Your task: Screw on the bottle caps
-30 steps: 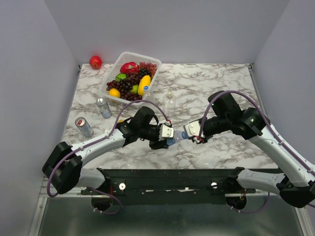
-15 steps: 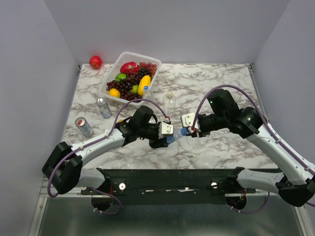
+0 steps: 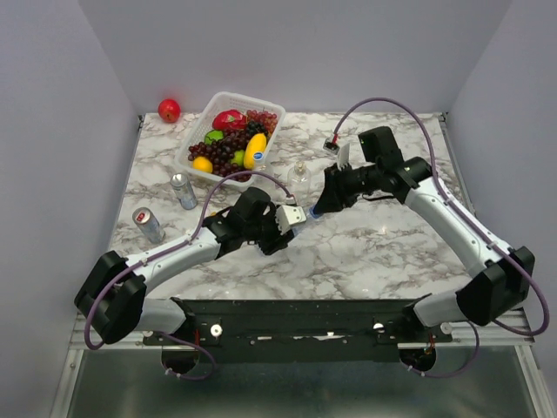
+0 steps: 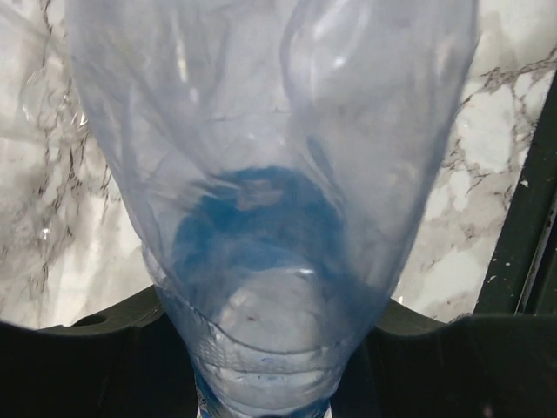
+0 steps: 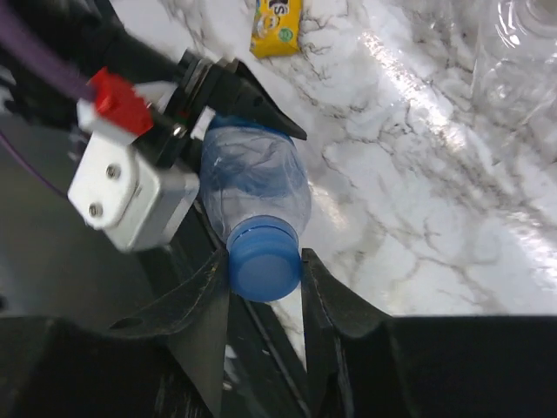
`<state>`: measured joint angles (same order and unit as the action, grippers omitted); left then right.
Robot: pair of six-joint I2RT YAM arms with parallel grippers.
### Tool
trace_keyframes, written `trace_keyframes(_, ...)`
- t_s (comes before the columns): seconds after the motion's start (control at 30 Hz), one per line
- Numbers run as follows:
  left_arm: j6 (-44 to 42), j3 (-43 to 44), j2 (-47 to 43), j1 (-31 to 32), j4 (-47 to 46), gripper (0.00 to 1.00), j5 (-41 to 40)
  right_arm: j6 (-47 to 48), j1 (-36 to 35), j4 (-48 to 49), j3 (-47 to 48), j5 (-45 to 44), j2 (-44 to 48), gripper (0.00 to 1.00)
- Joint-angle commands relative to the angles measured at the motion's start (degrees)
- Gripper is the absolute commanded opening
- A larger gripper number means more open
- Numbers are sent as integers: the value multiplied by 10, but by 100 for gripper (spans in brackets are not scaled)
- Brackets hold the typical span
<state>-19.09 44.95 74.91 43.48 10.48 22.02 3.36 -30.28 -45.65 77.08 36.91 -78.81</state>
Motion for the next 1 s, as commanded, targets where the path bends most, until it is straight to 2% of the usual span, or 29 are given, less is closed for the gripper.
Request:
trace_keyframes(0.0,38,46,-19,12,-137,0,-32,-233,15,37,-4,139,-78,16)
trace_keyframes(0.03,39,44,-20,12,-134,0,-34,-235,16,18,8,101,-81,17)
trace_keyframes(0.07,40,43,-19,13,-130,0,-36,-238,16,10,33,86,-85,30)
trace_keyframes(0.1,40,39,-18,12,-126,0,-37,-233,20,3,51,82,-97,39)
trace_keyframes(0.13,40,37,-17,12,-122,0,-34,-230,25,-1,65,88,-98,44)
trace_keyframes(0.17,36,35,-17,13,-109,0,-33,-227,32,-1,81,92,-98,54)
trace_keyframes(0.27,23,23,-21,12,-77,0,-14,-187,72,-8,171,143,-101,69)
trace_keyframes(0.37,-1,5,-30,10,-51,0,18,-113,117,-46,249,196,-106,75)
trace_keyframes(0.47,-37,1,-35,9,-15,0,50,77,136,-140,283,249,-96,75)
trace_keyframes(0.5,-45,4,-36,8,-7,0,75,260,135,-179,280,265,-88,75)
trace_keyframes(0.53,-59,8,-35,6,2,0,87,348,133,-250,253,278,-77,75)
trace_keyframes(0.6,-106,28,-28,5,41,0,114,511,127,-267,201,260,-23,75)
trace_keyframes(0.67,-143,44,-17,3,86,0,128,565,121,-232,132,236,17,76)
trace_keyframes(0.77,-203,82,1,3,148,0,151,670,92,-220,94,210,69,77)
trace_keyframes(0.9,-240,117,20,2,195,0,162,826,59,-266,85,192,89,77)
trace_keyframes(0.97,-244,120,23,2,198,0,164,856,38,-284,77,176,95,77)
